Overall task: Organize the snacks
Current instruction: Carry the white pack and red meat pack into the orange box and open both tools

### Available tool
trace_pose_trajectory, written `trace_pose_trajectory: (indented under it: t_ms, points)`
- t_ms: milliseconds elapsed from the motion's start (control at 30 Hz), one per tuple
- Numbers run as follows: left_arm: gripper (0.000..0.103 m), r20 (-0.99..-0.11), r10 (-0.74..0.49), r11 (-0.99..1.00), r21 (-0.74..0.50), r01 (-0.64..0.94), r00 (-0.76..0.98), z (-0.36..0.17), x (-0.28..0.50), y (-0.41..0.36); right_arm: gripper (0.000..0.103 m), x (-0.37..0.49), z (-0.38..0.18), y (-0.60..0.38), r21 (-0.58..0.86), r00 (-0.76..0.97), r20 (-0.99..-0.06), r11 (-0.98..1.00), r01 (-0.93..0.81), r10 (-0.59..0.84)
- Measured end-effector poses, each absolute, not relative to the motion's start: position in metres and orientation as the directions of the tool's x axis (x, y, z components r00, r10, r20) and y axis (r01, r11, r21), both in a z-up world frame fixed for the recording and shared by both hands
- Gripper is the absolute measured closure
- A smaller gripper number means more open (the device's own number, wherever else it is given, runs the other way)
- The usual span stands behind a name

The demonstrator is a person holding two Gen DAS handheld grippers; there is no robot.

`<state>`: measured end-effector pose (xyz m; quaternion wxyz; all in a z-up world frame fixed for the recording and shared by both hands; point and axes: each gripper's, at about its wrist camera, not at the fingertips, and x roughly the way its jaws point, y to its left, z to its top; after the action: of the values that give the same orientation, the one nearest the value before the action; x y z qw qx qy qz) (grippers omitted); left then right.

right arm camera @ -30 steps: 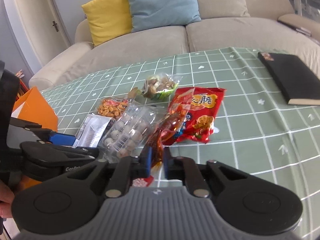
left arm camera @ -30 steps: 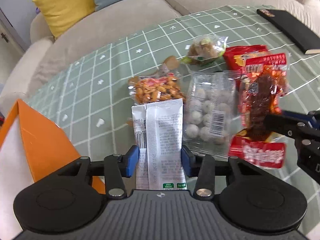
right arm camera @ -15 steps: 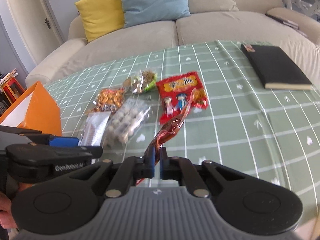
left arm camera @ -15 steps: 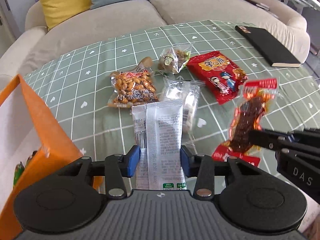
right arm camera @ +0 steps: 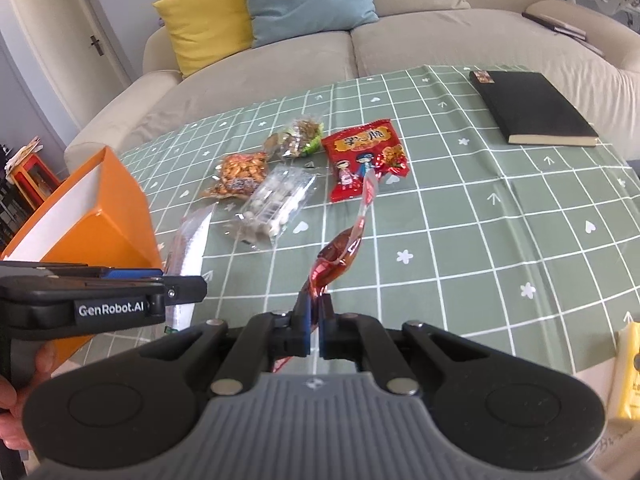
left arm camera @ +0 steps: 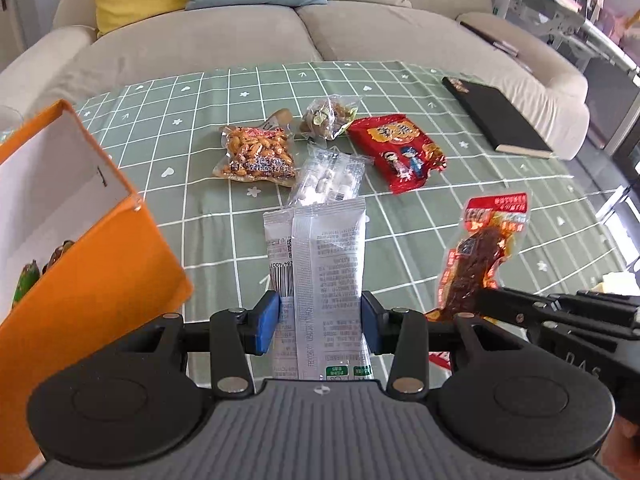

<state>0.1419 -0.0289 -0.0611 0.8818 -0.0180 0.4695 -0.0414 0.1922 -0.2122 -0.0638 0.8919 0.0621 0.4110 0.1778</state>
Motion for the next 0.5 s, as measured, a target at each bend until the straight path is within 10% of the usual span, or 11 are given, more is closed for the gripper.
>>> trace_pose_trajectory:
  t_ms: [500]
  points:
    - [0.055, -0.730, -0.128, 0.983, -0.182, -0.010, 0.671, -0.001, 0.114, 0.015, 0.103, 0.172, -0.006, -0.187, 0.220, 0.671, -0.625, 0.915, -0.339, 0.399]
